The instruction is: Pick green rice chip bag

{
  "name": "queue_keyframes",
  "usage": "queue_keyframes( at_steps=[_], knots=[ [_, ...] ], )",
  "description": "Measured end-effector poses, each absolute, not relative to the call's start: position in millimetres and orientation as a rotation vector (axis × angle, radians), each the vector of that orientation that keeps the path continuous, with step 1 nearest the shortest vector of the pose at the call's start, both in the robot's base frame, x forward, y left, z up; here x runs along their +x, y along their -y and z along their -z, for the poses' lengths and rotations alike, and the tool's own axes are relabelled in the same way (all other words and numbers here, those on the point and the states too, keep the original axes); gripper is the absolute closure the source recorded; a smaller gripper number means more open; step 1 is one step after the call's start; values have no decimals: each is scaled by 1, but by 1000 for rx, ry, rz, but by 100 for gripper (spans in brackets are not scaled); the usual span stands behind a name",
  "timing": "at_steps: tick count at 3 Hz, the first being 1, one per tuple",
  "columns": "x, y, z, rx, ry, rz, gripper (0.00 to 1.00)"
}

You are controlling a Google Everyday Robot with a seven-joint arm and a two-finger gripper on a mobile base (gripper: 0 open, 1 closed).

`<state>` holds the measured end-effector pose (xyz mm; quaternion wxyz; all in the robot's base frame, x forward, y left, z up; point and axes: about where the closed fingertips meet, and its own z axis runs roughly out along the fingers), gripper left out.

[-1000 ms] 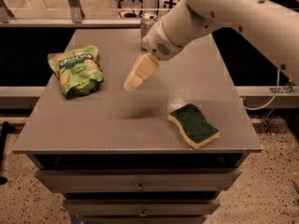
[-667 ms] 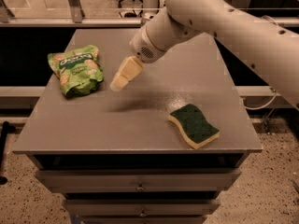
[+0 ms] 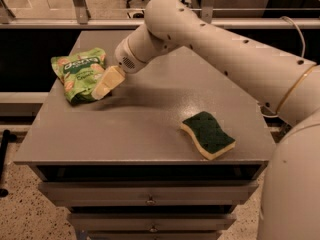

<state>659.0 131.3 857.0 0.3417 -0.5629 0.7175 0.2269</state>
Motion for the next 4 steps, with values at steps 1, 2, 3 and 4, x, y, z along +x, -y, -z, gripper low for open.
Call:
queue_keyframes(
  at_steps=[1,2,3,4],
  knots=[
    [661,-156,-853,-1442,-1877,-641,0],
    [656,-173,-849,-1437,-1899,-680,15],
    [650,-179,-843,-1423,-1926,-702,38],
    [646,-176,-843,-1409,-1938,-690,62]
  ],
)
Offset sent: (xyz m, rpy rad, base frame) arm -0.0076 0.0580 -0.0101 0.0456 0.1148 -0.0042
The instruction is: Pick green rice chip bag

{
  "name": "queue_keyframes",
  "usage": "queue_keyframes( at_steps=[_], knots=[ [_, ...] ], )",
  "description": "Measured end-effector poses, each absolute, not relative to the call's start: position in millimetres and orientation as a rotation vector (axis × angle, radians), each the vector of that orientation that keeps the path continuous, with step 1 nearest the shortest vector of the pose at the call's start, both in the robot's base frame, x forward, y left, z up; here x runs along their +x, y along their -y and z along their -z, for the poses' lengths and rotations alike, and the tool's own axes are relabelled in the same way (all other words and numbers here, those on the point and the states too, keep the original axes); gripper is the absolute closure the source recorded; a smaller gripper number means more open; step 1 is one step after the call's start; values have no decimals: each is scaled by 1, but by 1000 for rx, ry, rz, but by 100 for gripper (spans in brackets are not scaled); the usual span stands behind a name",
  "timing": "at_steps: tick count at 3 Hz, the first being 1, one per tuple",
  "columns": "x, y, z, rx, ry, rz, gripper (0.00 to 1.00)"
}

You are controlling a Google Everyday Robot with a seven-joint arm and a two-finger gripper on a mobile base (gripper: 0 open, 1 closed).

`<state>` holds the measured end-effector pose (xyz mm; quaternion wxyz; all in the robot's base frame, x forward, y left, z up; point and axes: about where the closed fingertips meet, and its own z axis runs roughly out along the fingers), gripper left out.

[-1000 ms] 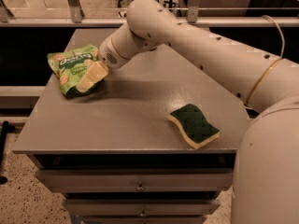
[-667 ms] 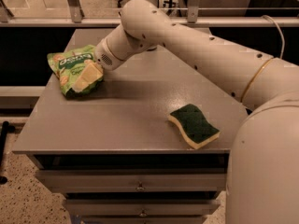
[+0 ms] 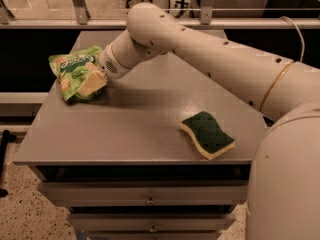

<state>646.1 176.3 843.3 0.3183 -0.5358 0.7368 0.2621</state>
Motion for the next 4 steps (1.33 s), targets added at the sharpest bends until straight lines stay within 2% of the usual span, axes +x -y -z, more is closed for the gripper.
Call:
queue_keyframes(
  at_steps=[1,2,4],
  knots=[
    [641,-165,-863,-1394,-1895,-647,85],
    [635,-146,-910,-1364,-1760,-651,100],
    [630,-135,-944,-1365,-1619,-687,100]
  ],
)
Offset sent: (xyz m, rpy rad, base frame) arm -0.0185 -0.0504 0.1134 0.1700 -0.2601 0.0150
